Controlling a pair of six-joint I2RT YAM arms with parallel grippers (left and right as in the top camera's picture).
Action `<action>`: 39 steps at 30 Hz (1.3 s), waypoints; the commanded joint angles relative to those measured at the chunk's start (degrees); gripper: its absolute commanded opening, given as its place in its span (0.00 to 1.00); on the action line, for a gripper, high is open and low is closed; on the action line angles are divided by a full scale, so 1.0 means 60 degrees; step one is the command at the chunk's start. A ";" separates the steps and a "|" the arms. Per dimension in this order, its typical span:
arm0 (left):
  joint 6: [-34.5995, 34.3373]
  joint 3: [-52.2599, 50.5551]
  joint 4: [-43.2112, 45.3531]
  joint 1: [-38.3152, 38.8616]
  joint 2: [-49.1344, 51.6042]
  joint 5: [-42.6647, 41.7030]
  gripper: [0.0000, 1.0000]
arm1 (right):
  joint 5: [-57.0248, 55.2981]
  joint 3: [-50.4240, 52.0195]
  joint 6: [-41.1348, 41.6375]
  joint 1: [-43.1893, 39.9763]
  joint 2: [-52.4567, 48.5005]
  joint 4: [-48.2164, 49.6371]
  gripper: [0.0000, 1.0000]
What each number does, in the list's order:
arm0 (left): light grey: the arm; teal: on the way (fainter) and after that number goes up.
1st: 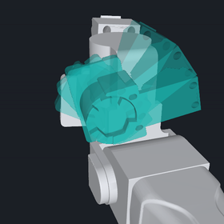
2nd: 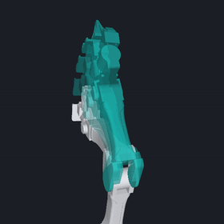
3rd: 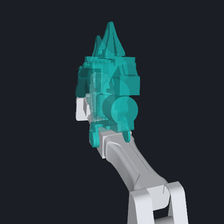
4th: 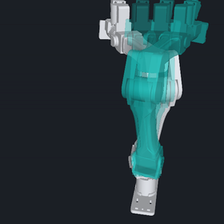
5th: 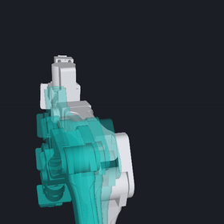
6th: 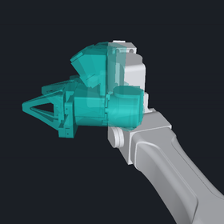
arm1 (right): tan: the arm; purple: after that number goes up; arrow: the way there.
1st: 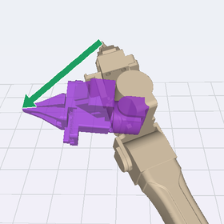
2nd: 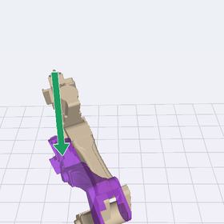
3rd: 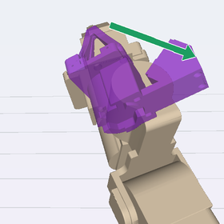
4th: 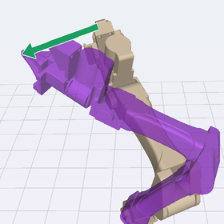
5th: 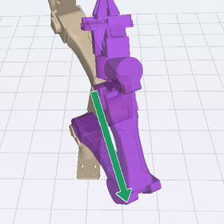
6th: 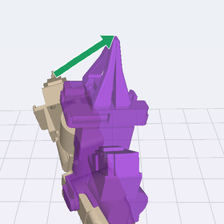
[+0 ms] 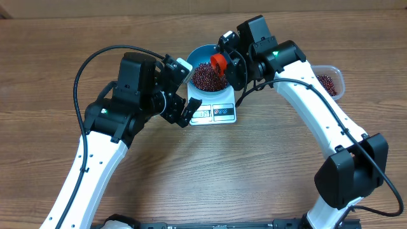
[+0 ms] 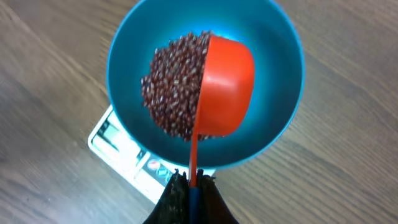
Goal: Scoop item into bowl and weigh 150g on scale
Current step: 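Tip the red scoop further over the teal bowl to empty it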
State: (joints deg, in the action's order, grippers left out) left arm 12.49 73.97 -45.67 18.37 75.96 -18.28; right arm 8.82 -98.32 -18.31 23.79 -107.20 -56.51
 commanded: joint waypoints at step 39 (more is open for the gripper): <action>0.0208 0.0127 0.0004 0.0004 -0.0109 -0.0131 1.00 | -0.0535 -0.0251 0.0058 0.0204 0.0259 0.0076 0.04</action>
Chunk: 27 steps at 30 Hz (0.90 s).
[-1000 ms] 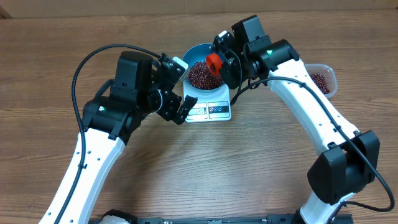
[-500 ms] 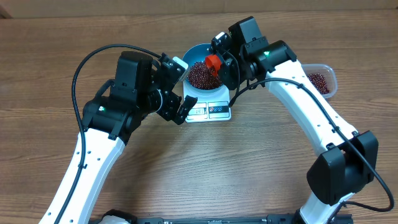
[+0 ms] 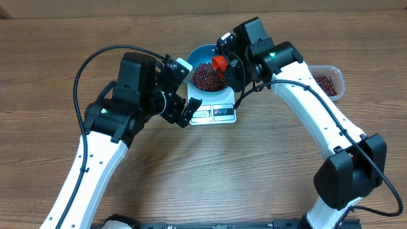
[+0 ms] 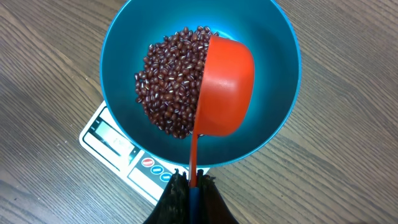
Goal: Scoop item into bowl and weigh 150g on scale
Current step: 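Tip the red scoop further over the teal bowl to empty it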
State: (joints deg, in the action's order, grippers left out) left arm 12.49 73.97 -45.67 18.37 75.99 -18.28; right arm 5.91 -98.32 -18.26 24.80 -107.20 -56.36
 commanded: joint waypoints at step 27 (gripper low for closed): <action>0.0208 0.0127 0.0004 0.0007 -0.0113 -0.0131 1.00 | 0.0769 -0.0251 -0.1129 0.0098 0.0259 -0.0262 0.04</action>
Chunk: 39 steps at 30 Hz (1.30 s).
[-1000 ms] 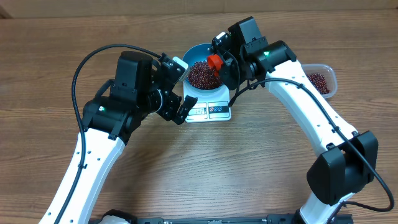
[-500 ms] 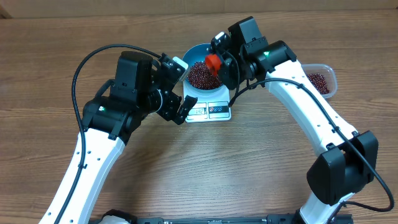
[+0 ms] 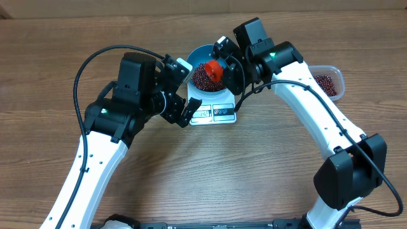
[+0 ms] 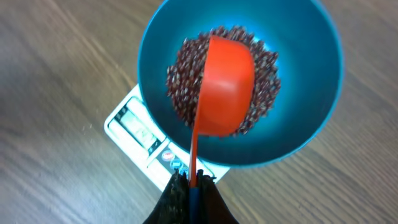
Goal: Scoop item into bowl and weigh 150g on scale
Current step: 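Tip the red scoop further over the teal bowl to empty it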
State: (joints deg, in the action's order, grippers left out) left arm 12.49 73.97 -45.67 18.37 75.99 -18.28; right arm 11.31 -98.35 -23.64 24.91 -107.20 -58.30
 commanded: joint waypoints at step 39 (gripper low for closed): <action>0.0208 0.0127 0.0004 0.0004 -0.0113 -0.0131 1.00 | -0.2102 -0.0255 0.0925 0.0357 0.0277 0.0313 0.03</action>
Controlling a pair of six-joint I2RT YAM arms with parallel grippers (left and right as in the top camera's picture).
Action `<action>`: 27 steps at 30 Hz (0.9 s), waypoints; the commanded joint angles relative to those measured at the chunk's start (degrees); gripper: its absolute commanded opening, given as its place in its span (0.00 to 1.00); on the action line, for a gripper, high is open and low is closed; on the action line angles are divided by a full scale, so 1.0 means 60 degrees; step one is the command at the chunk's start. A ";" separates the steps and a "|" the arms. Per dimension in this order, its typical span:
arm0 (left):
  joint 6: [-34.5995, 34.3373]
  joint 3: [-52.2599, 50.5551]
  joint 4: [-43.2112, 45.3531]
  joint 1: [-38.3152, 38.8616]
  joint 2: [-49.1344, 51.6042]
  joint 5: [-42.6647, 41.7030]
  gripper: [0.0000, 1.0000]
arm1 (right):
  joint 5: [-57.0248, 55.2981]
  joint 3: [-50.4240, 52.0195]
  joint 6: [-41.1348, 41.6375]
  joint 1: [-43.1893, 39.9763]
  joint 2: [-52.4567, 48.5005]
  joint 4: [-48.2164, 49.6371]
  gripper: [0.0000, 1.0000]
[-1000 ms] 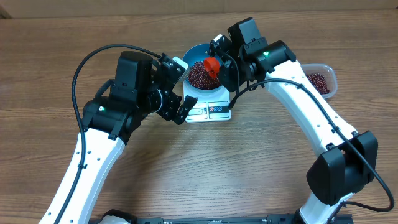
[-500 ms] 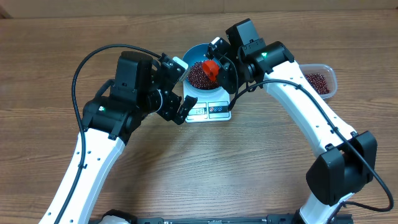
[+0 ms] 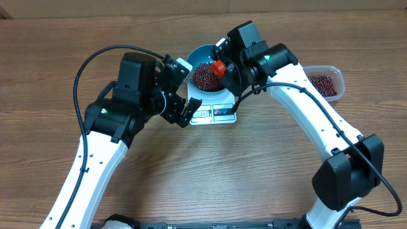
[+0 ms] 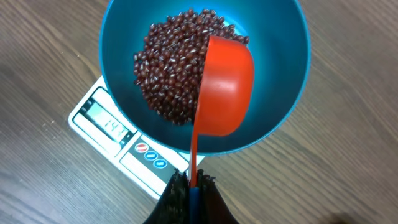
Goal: Scoop item into bowl and weigh 150g on scale
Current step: 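Tip the red scoop further over the teal bowl to empty it, then move the right gripper with scoop back to the bean tub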
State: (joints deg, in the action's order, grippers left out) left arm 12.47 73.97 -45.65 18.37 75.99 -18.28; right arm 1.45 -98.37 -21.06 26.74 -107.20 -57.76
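Observation:
A blue bowl [image 4: 273, 37] holding a heap of red beans [image 4: 171, 68] stands on a white scale [image 4: 109, 134]. My right gripper [image 4: 191, 180] is shut on the handle of an orange scoop [image 4: 225, 87], which hangs turned on its side over the bowl's right half. From overhead the scoop [image 3: 218, 67] sits over the bowl [image 3: 198, 54], with the scale [image 3: 213, 113] below it. My left gripper [image 3: 184, 108] is beside the scale's left end with its fingers spread, holding nothing.
A clear plastic tub [image 3: 325, 81] with more red beans stands at the far right of the wooden table [image 3: 210, 165]. The scale's display and buttons face the table's near side. Both arms crowd the space around the bowl.
The scoop was over the middle of the bean heap; now it sits further right in the bowl, and the right wrist view frames the bowl and scale from higher up.
The right gripper kept the orange scoop tipped over the blue bowl throughout. It hung over the right half, then over the heap's middle, and now over the right half again. The left arm stayed by the scale.

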 commanded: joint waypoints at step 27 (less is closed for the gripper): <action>0.0211 0.0127 0.0000 0.0004 -0.0113 -0.0131 1.00 | 0.0940 -0.0517 0.1982 -0.4226 0.1413 -0.1009 0.04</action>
State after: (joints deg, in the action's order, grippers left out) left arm 12.49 73.97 -45.67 18.37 75.96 -18.28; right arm 8.25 -101.03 -10.50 4.21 -99.57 -62.52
